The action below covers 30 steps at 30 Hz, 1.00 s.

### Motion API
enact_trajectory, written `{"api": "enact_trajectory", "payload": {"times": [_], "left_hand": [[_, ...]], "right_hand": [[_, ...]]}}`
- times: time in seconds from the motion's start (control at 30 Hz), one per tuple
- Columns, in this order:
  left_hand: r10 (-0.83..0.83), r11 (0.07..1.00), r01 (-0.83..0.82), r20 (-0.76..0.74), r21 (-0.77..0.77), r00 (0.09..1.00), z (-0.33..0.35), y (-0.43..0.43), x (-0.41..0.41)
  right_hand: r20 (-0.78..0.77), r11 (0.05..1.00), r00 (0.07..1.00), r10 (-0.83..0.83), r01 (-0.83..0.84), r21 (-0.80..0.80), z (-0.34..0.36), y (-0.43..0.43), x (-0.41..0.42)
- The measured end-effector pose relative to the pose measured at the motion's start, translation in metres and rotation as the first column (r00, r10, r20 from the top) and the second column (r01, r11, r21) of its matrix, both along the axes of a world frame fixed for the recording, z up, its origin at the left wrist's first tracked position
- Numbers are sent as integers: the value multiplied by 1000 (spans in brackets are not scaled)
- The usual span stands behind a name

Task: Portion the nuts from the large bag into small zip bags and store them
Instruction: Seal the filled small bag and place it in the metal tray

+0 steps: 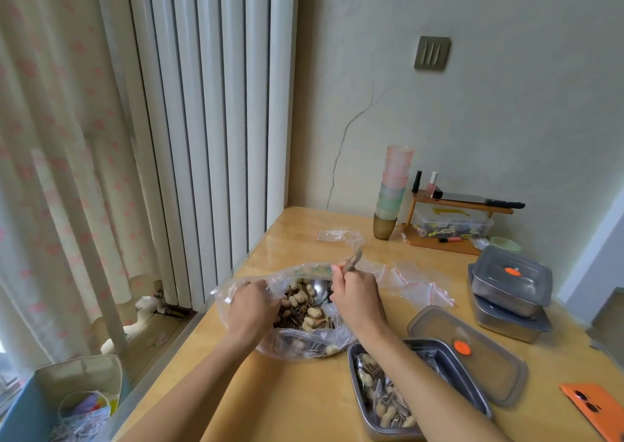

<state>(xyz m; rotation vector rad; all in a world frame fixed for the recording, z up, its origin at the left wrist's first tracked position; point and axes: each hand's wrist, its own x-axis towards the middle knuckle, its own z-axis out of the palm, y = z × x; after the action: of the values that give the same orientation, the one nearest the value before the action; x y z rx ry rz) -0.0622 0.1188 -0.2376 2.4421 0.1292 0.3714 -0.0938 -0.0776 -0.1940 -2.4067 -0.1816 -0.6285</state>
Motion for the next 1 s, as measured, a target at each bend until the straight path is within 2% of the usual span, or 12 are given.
{"api": "enact_trajectory", "payload": {"times": [0.07,0.17,0.3,0.4,0.53,0.6,0.67,0.73,0.83,0.9,1.0], "left_hand": [[-19,1000,19,38,-16,999,0,-2,1],[-61,991,71,93,-114,994,0,-5,-2],[-178,953,213,170,-216,969,4,-5,-8],[-148,956,187,175,-227,973,5,-3,-8],[5,999,1,104,-54,995,4,-1,-6],[28,1000,-27,123,-5,992,5,1,-8],[-27,999,21,214,30,976,4,1,-7],[-185,981,163,261,101,948,5,-1,-5],[-421,892,372,170,257,891,10,-10,-4],[-466,851,406,124,333,876,13,-16,-4],[-435,845,363,110,392,894,16,-24,-3]], "right_hand": [[-7,999,1000,-11,11,48,-4,0,2],[-97,978,993,-63,81,195,-5,-1,5],[-217,899,975,-53,141,415,-6,-5,4],[-263,852,964,-34,165,497,-6,-7,3],[-297,793,953,-64,229,565,-3,-7,3],[-287,791,953,-92,245,561,1,-9,2],[-263,800,958,-116,247,546,7,-10,1],[-225,818,963,-149,247,520,11,-13,0],[-206,877,961,-184,256,407,18,-20,1],[-234,901,953,-195,268,341,22,-25,2],[-225,897,948,-227,293,330,25,-32,-1]]}}
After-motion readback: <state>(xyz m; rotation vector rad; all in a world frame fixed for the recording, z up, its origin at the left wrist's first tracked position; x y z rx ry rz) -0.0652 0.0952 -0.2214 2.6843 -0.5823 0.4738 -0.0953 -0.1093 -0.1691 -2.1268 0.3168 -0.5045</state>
